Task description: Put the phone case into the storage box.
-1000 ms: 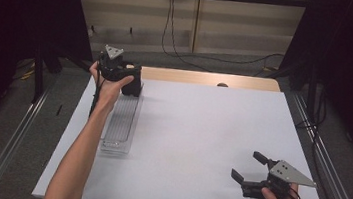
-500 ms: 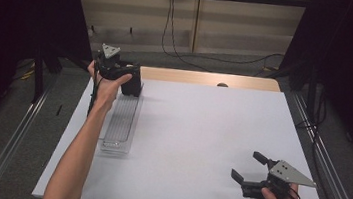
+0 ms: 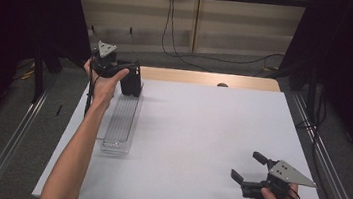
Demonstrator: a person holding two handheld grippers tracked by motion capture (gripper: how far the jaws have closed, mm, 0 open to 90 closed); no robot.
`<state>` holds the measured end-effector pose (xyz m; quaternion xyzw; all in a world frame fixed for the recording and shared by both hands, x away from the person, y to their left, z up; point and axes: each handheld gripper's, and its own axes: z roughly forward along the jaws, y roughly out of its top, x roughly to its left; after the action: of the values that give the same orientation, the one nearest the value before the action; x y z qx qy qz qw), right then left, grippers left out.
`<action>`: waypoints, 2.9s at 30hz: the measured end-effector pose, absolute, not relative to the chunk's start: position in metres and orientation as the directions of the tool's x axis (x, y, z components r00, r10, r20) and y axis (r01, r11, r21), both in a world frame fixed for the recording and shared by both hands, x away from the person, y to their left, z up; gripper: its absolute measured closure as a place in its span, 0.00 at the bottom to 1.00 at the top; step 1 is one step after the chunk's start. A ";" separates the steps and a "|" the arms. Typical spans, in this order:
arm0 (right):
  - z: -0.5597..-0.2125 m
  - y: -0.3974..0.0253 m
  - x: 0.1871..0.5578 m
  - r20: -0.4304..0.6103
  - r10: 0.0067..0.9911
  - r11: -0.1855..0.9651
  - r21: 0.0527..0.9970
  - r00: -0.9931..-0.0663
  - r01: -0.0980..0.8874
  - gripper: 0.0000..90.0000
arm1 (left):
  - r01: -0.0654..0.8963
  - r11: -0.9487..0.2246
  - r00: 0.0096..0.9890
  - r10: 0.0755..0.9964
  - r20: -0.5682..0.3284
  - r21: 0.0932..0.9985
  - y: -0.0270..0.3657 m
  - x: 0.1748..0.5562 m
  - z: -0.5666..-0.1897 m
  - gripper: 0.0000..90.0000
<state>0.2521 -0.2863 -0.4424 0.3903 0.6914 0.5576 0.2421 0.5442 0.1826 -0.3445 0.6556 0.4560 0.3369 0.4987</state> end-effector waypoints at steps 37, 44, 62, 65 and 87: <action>-0.438 -0.295 0.251 0.062 0.874 0.058 0.971 -0.482 0.230 0.00 | 0.201 -0.070 0.474 0.880 -0.034 0.977 0.189 0.492 -0.322 0.02; -0.438 -0.298 0.250 0.058 0.885 0.054 0.973 -0.461 0.225 0.00 | 0.179 -0.075 0.519 0.855 -0.029 0.981 0.188 0.470 -0.323 0.02; -0.438 -0.301 0.249 0.066 0.887 0.044 0.973 -0.457 0.227 0.00 | 0.208 -0.050 0.577 0.812 -0.082 0.977 0.194 0.446 -0.346 0.03; -0.438 -0.302 0.248 0.066 0.890 0.043 0.973 -0.452 0.226 0.00 | 0.216 -0.025 0.589 0.801 -0.109 0.976 0.196 0.443 -0.349 0.03; -0.435 -0.299 0.246 0.051 0.890 0.054 0.975 -0.453 0.216 0.00 | 0.164 -0.054 0.641 0.765 -0.065 0.985 0.203 0.391 -0.355 0.02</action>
<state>0.2462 -0.2992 -0.4352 0.4212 0.6565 0.5435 0.3101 0.3915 0.2031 -0.3552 0.6810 0.3409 0.2514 0.5974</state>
